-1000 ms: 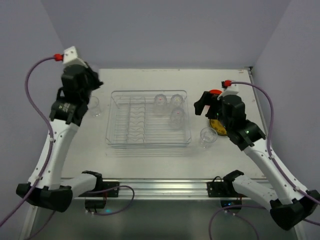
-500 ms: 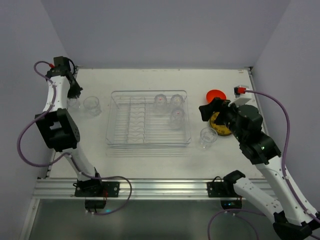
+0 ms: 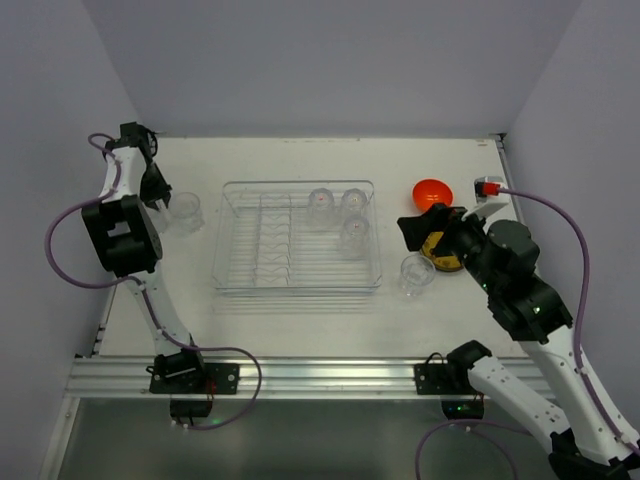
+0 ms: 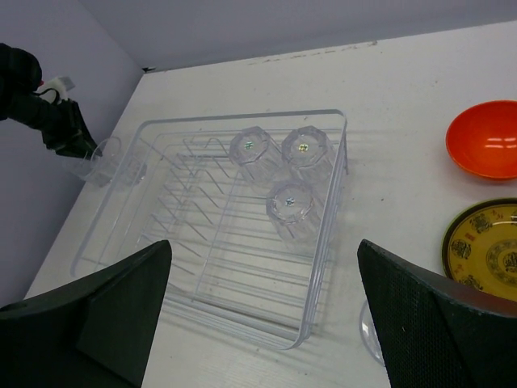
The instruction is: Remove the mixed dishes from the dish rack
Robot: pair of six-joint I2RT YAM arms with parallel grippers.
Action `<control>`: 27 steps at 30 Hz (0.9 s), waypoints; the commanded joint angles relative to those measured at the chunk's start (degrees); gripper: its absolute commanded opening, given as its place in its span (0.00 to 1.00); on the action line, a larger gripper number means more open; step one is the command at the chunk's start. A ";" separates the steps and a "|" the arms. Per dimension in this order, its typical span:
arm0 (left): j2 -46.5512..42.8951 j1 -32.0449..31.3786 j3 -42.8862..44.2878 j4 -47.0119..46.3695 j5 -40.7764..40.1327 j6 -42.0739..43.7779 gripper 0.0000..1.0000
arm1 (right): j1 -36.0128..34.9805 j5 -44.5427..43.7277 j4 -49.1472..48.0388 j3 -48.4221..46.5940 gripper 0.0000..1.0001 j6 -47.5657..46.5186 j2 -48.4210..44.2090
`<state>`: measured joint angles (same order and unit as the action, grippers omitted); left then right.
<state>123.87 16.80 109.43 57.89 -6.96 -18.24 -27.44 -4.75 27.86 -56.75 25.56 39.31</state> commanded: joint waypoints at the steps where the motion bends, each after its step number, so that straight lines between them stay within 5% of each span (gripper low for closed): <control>1: 0.14 0.52 2.81 1.70 2.83 1.01 0.34 | -0.42 0.36 -0.88 0.06 0.99 -1.13 0.06; 5: -1.43 0.43 4.38 2.32 2.74 -0.21 0.64 | -0.51 0.27 -0.26 -0.38 0.99 -1.13 1.47; 13: -14.61 0.52 6.33 -0.05 0.02 -3.64 0.85 | -0.60 2.38 -0.96 -0.03 0.99 -1.83 5.16; 16: -26.26 0.43 2.56 -3.46 -0.16 -5.14 0.90 | -0.51 4.49 -2.01 0.59 0.99 -2.62 7.00; 19: -39.45 -0.36 -13.57 -15.45 3.35 -5.84 0.91 | -0.68 4.40 -2.11 -0.02 0.99 -2.54 11.48; 22: -66.12 -9.10 -36.54 -29.18 6.17 -6.98 0.97 | -1.64 4.31 1.66 -4.23 0.95 -1.83 20.52; 27: -86.23 -15.04 -60.88 -33.45 10.82 -7.87 0.98 | -6.92 -3.23 4.05 -9.50 0.94 -1.92 33.00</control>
<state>38.63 2.26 60.31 29.10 0.58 -24.97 -31.79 -3.84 29.65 -62.50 24.32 68.36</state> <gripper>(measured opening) 0.976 0.942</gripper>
